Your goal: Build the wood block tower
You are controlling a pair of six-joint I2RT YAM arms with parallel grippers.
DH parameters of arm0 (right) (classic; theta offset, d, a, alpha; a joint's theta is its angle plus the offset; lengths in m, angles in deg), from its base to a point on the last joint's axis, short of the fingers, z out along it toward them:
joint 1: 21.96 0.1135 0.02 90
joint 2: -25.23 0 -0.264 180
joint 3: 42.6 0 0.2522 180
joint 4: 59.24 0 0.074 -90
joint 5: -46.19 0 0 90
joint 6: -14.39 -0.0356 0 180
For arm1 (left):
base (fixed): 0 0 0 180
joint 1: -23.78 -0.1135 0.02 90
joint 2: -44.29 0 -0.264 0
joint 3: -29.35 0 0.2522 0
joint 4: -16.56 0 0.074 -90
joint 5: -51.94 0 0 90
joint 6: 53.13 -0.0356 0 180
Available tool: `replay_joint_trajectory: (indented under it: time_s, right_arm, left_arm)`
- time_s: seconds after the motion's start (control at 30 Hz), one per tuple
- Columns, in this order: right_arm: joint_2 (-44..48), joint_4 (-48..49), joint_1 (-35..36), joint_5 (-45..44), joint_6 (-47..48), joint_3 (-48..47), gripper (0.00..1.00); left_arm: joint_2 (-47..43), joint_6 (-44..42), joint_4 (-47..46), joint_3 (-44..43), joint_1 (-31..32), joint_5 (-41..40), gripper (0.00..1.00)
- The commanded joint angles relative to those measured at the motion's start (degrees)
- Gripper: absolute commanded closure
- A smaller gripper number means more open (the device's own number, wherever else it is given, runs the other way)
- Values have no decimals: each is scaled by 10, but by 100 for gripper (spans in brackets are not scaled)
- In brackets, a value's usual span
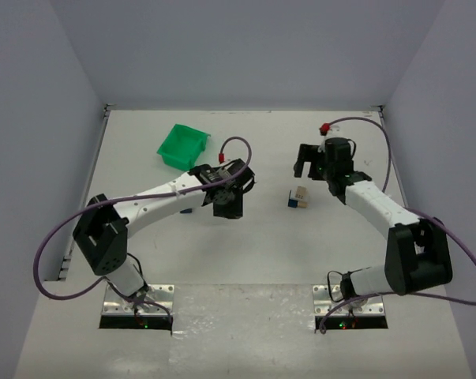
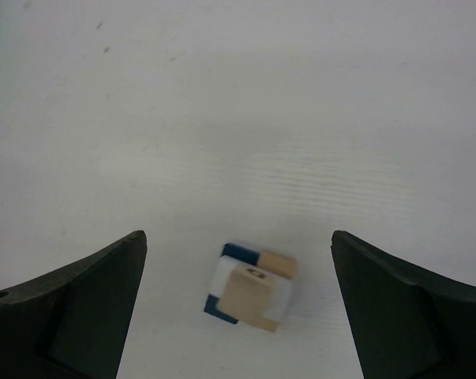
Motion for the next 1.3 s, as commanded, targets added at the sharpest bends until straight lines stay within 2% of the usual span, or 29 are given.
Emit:
replay_joint_trajectory:
  time_s: [0.0, 0.13, 0.23, 0.27, 0.33, 0.43, 0.57, 0.63, 0.7, 0.77, 0.87, 1.0, 1.07, 1.13, 1.27]
  right_arm:
    - [54, 0, -97, -2, -94, 29, 1]
    - [55, -12, -198, 31, -124, 40, 1]
    - [53, -17, -206, 55, -112, 48, 1]
    - [55, -7, -206, 64, -105, 51, 1]
    - [66, 4, -206, 73, -101, 60, 1]
    - [82, 4, -206, 47, -103, 76, 1]
    - [87, -25, -206, 7, -114, 78, 1]
    - [90, -21, -206, 15, -114, 81, 1]
    - [99, 10, -206, 59, -96, 93, 1]
    - [116, 50, -206, 125, -77, 111, 1]
    - [132, 126, -205, 240, -66, 136, 1]
    - [137, 189, -205, 396, -76, 156, 1]
    - [134, 244, -205, 467, -86, 164, 1]
    - [131, 289, -205, 559, -96, 172, 1]
    - [130, 379, -193, 684, -96, 182, 1]
  left_arm:
    - [74, -96, -35, -116, 9, 1, 100]
    - [155, -184, -58, -271, 15, 22, 100]
    - [262, -240, -41, -396, 16, 78, 100]
    - [281, -247, -15, -464, 16, 77, 100]
    - [317, -258, -2, -522, 16, 61, 100]
    - [342, -280, -6, -561, 16, 73, 100]
    - [356, -296, -32, -568, 16, 95, 97]
    - [364, -296, -31, -572, 16, 106, 98]
    - [367, -293, -20, -572, 16, 112, 100]
    - [343, -287, -27, -542, 16, 107, 100]
    - [297, -287, -67, -432, 16, 102, 100]
    - [211, -336, -143, -287, 15, 169, 100]
    - [147, -385, -234, -210, 14, 201, 100]
    - [87, -454, -355, -83, 2, 243, 100]
    - [-41, -550, -534, 91, -29, 380, 100]
